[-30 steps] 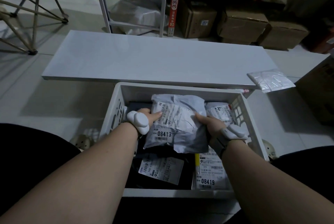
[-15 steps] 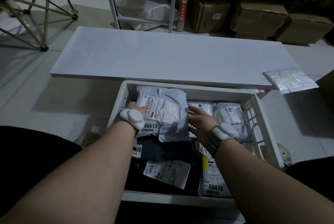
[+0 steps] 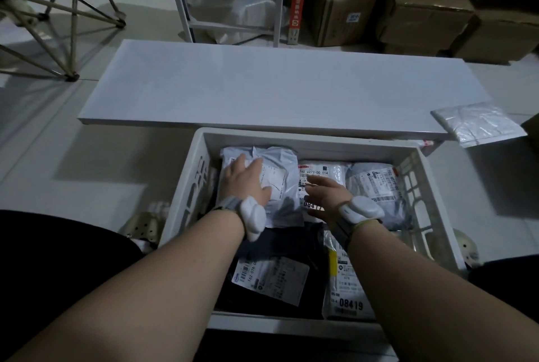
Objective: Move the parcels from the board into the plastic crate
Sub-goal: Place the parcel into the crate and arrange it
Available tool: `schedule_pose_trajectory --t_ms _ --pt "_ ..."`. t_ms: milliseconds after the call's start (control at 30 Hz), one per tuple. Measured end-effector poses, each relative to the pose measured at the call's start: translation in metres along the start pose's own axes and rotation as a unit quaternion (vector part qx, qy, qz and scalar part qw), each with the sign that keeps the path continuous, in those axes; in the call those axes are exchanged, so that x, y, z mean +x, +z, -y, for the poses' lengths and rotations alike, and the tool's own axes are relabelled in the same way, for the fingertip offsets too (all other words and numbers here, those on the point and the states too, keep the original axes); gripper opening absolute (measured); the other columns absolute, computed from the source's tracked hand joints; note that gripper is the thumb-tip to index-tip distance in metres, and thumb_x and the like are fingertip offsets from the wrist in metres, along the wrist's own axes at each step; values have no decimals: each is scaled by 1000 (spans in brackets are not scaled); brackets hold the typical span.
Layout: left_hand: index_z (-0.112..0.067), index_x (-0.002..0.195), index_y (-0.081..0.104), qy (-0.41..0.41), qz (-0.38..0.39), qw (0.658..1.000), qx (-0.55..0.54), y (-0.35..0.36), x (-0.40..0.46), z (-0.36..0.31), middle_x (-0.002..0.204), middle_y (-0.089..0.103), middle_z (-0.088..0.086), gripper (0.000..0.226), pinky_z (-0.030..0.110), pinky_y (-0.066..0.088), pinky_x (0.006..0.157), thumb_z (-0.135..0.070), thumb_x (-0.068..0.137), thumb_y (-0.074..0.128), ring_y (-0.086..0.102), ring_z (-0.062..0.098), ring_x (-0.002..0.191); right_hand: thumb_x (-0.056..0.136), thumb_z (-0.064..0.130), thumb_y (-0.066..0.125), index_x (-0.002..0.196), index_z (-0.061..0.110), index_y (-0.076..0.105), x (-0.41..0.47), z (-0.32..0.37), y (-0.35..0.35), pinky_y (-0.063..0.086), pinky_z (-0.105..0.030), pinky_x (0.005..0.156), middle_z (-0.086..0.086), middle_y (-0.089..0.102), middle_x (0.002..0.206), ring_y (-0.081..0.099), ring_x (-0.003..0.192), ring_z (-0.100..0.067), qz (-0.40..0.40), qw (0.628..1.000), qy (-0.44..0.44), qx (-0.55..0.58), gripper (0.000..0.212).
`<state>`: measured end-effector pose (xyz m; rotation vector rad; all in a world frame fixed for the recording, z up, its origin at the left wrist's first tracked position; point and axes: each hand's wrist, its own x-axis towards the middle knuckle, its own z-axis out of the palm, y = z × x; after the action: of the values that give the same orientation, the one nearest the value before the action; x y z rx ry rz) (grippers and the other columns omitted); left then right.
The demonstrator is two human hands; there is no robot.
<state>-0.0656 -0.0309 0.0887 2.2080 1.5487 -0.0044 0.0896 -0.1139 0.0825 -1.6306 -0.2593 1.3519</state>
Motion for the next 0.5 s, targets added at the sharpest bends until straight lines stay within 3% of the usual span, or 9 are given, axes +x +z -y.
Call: schedule_pose_trajectory --t_ms 100,233,400,500 --pt "-34 145 24 52 68 996 30 8 -1 -8 159 4 3 66 45 14 119 -38 88 56 3 30 146 93 3 54 117 17 58 0 1 -7 50 -32 70 -1 61 87 55 76 -17 -9 1000 6 -9 28" --pt "-36 146 24 51 135 988 44 12 6 -4 160 -1 1 67 43 11 120 -27 89 58 -1 29 147 92 8 58 108 19 60 -3 -1 -15 48 -39 82 1 63 90 58 85 -21 -13 999 3 -29 20" --pt "-38 146 24 52 148 985 72 15 10 0 160 0 0 63 45 12 119 -27 92 55 2 29 147 92 11 59 100 22 61 -6 -1 -24 51 -34 72 1 64 96 61 85 -19 -5 999 6 -40 14" --pt "-35 148 21 4 192 980 57 15 13 4 160 2 -1 70 44 12 118 -48 84 48 3 27 147 92 8 57 103 19 60 -8 1 -27 50 -31 69 -3 62 98 59 84 -19 -4 999 8 -39 15"
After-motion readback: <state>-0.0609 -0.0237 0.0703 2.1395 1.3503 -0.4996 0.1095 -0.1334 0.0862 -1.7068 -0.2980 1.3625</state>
